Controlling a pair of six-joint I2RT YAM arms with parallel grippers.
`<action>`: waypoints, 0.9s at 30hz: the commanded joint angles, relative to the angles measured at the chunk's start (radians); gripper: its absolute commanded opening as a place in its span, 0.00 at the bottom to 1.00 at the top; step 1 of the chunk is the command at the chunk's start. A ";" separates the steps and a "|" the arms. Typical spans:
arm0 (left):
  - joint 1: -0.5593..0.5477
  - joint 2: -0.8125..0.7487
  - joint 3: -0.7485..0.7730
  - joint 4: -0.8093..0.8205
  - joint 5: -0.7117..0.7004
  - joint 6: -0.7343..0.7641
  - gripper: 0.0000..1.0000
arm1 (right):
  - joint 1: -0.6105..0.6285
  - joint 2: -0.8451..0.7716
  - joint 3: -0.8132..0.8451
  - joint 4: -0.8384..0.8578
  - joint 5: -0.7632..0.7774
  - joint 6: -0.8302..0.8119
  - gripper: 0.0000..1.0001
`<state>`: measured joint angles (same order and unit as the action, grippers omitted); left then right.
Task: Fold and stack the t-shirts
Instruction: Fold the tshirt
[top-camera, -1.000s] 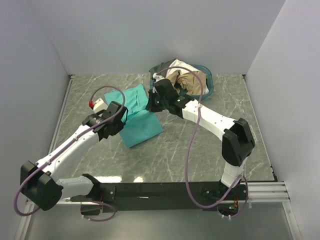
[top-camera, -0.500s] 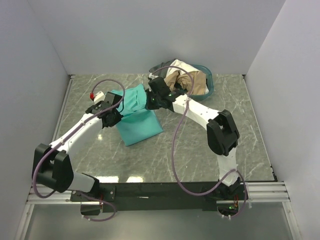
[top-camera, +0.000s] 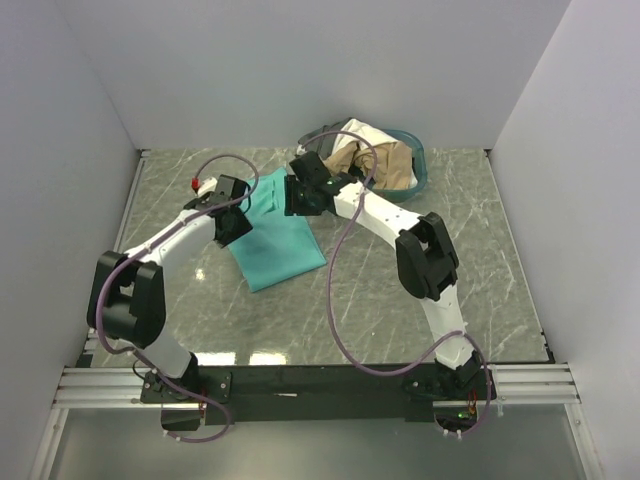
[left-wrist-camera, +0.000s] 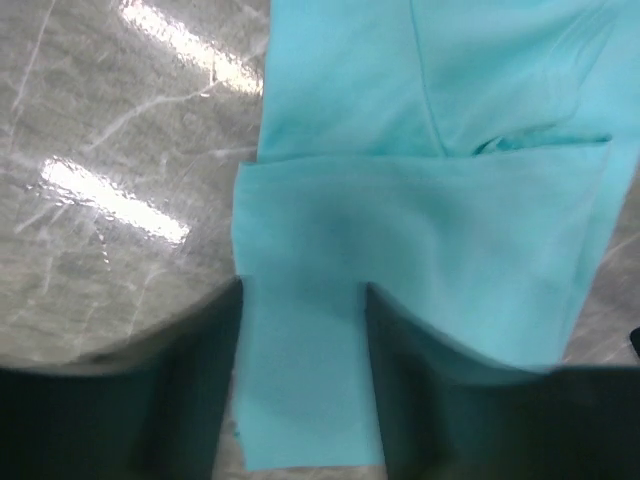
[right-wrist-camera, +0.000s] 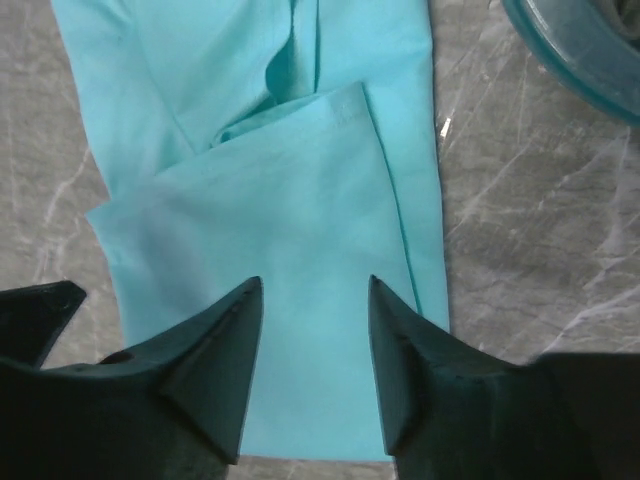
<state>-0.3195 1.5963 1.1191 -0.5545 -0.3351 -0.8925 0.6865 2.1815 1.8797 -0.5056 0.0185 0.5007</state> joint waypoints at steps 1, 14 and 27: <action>0.010 -0.025 0.064 -0.002 -0.010 0.023 0.63 | -0.010 -0.032 0.070 -0.031 0.006 -0.007 0.57; -0.019 -0.237 -0.169 0.050 0.174 0.012 0.99 | -0.008 -0.400 -0.477 0.217 -0.112 0.058 0.62; -0.110 -0.352 -0.398 0.068 0.171 -0.085 0.93 | -0.008 -0.358 -0.649 0.288 -0.135 0.078 0.58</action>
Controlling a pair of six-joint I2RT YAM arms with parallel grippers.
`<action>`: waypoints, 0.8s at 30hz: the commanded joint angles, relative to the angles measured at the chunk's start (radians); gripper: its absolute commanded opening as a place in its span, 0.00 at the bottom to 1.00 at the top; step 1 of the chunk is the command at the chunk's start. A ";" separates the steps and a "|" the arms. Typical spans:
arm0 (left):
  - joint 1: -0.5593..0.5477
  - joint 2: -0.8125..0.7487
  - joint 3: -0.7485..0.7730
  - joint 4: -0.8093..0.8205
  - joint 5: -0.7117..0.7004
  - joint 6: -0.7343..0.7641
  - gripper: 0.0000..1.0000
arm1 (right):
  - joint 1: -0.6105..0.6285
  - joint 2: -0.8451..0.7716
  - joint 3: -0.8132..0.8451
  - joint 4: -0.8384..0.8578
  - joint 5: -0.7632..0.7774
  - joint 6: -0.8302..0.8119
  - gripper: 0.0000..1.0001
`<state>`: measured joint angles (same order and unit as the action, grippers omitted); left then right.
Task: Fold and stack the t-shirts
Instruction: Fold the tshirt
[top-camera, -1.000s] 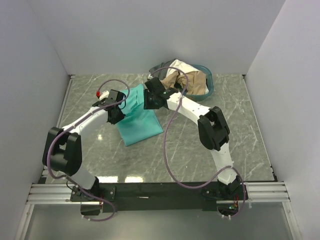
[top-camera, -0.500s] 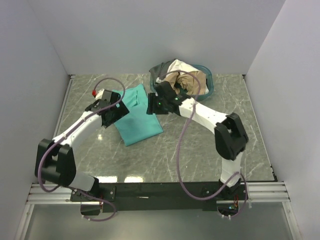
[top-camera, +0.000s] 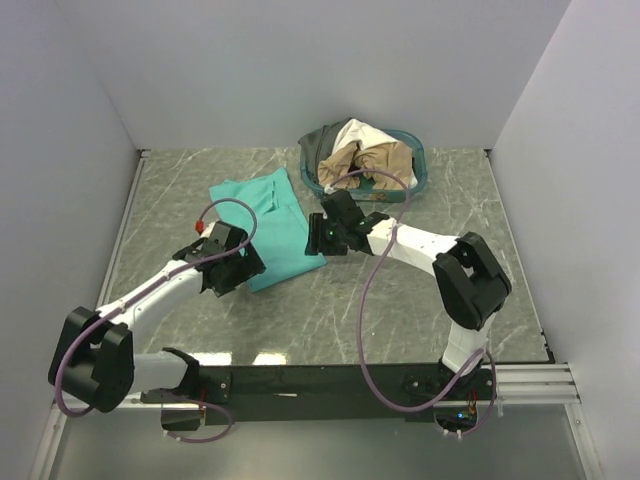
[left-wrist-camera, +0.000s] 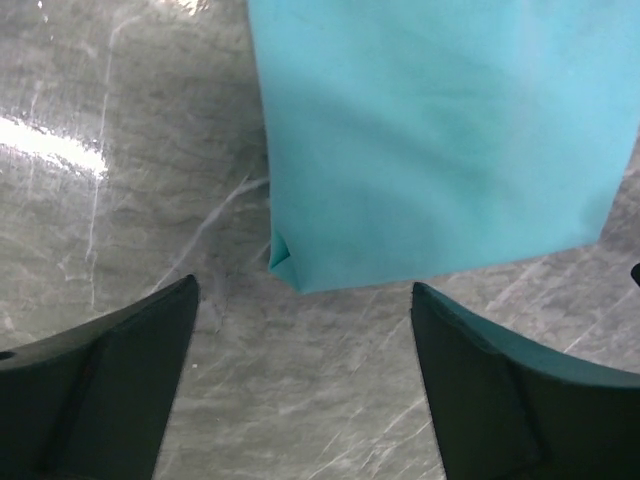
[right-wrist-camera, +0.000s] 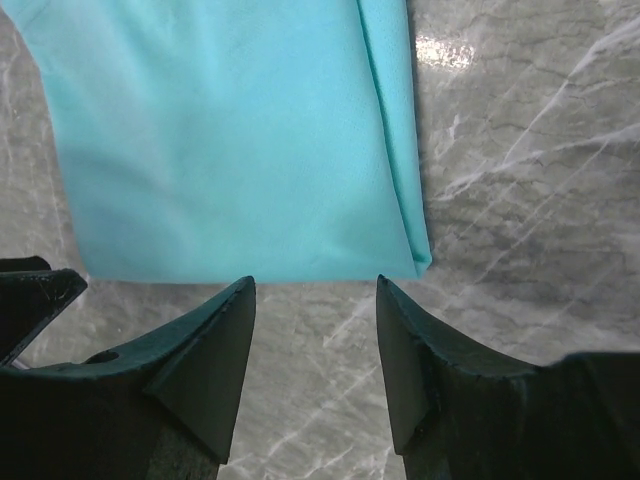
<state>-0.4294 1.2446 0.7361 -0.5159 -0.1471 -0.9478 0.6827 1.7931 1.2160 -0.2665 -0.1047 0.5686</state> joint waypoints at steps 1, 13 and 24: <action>0.000 0.009 -0.020 0.031 -0.014 -0.037 0.89 | -0.005 0.037 0.014 0.053 -0.019 0.014 0.58; 0.000 0.150 -0.040 0.079 0.024 -0.042 0.40 | -0.005 0.088 -0.023 0.035 0.016 0.025 0.51; -0.019 0.153 -0.084 0.079 0.020 -0.051 0.14 | -0.005 0.117 -0.050 0.027 0.005 0.024 0.42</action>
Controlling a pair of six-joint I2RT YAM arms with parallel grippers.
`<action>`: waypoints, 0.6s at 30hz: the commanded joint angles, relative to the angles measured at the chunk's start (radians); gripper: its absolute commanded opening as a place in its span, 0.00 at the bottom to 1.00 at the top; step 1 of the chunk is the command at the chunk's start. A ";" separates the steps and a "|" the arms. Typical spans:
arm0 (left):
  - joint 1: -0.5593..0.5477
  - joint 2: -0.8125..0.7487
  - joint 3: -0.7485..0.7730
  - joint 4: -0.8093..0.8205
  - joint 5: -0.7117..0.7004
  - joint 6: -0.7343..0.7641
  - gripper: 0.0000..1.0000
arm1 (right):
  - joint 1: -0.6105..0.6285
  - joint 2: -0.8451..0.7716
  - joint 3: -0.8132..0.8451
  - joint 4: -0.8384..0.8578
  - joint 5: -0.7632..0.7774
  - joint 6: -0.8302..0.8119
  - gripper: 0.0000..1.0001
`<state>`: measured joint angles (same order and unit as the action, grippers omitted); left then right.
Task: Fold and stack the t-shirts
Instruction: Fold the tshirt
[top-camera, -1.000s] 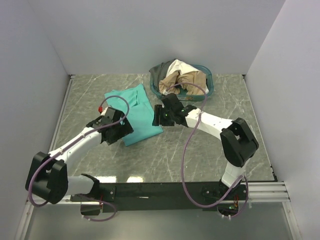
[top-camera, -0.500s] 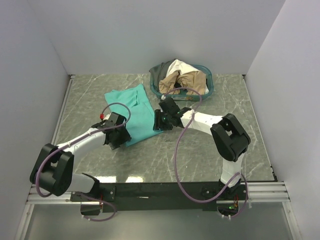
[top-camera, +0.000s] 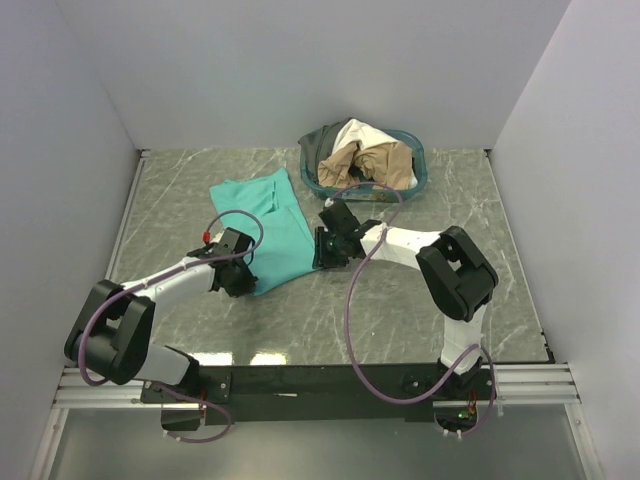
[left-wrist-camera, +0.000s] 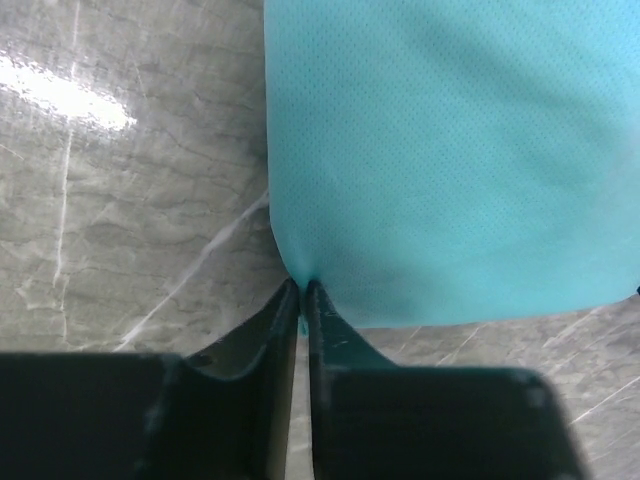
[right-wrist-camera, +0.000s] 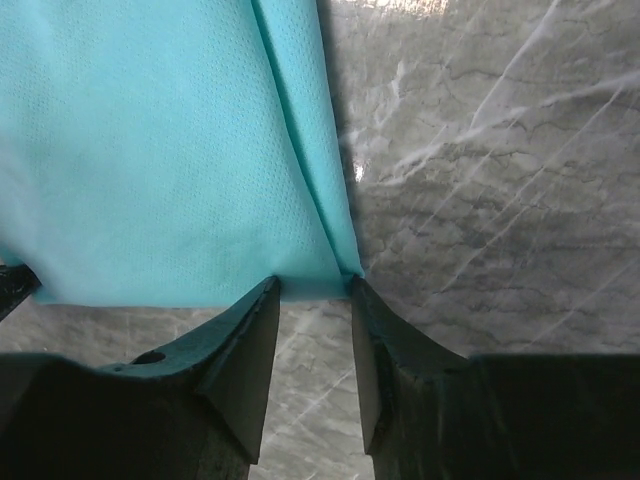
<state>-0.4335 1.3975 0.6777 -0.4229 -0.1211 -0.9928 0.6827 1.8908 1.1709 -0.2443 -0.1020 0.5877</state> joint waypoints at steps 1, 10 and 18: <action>-0.017 -0.002 -0.023 -0.031 -0.012 -0.012 0.08 | -0.002 0.018 -0.011 0.005 -0.004 0.004 0.41; -0.174 -0.084 0.003 -0.157 -0.080 -0.058 0.01 | 0.000 -0.139 -0.173 0.071 -0.033 0.004 0.00; -0.381 -0.198 -0.023 -0.111 0.015 -0.069 0.01 | -0.003 -0.416 -0.364 0.031 0.048 0.023 0.00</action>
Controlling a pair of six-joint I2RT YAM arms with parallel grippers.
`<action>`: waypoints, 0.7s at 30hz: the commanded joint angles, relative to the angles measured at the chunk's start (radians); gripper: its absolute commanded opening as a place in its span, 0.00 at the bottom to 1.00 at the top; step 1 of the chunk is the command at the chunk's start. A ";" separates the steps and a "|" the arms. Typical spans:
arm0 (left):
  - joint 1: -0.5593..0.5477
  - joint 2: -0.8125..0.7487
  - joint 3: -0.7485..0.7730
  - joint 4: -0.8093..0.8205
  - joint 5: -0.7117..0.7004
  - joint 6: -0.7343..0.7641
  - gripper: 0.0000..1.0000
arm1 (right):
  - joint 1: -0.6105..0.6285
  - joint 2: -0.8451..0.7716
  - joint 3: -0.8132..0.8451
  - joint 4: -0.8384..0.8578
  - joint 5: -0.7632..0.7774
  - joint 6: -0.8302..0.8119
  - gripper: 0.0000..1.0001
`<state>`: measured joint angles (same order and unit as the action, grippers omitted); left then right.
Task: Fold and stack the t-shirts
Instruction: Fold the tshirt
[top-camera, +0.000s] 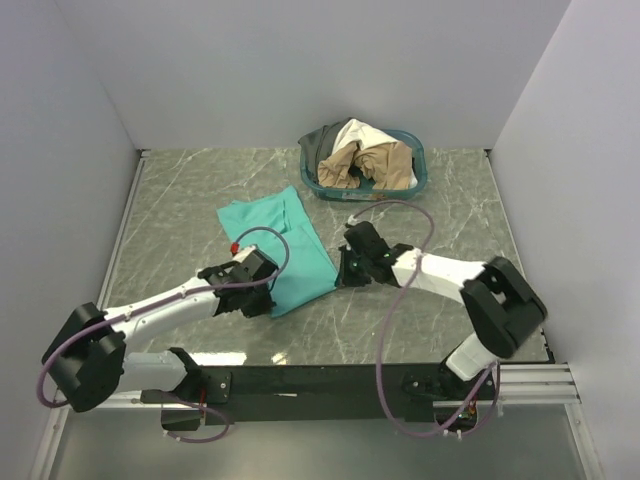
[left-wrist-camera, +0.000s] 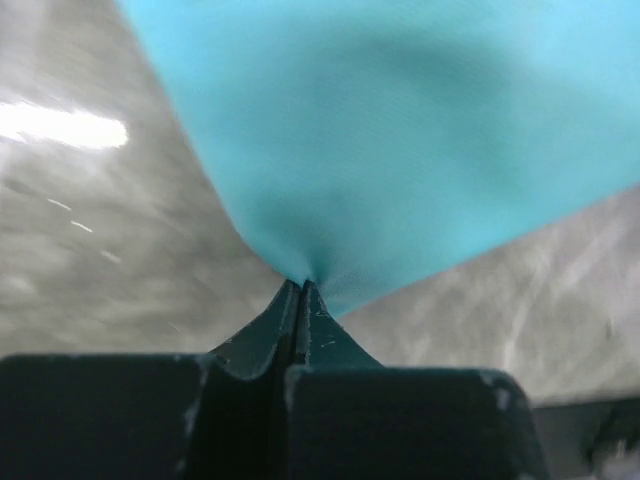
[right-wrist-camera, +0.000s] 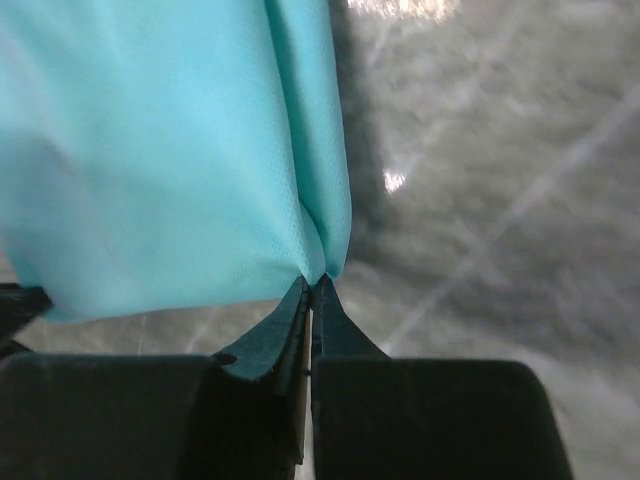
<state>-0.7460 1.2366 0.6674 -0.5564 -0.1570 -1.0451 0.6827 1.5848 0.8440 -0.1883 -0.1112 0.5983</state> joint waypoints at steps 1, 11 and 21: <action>-0.093 -0.043 -0.011 0.048 0.074 -0.015 0.01 | -0.003 -0.171 -0.069 -0.037 0.061 0.008 0.00; -0.358 0.098 0.237 0.130 0.207 0.105 0.01 | -0.011 -0.581 -0.111 -0.382 0.266 -0.038 0.00; -0.378 0.109 0.379 0.156 0.264 0.171 0.01 | -0.051 -0.750 -0.005 -0.522 0.326 -0.101 0.00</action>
<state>-1.1229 1.3586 0.9943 -0.4225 0.0940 -0.9062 0.6441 0.8410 0.7845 -0.6708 0.1802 0.5320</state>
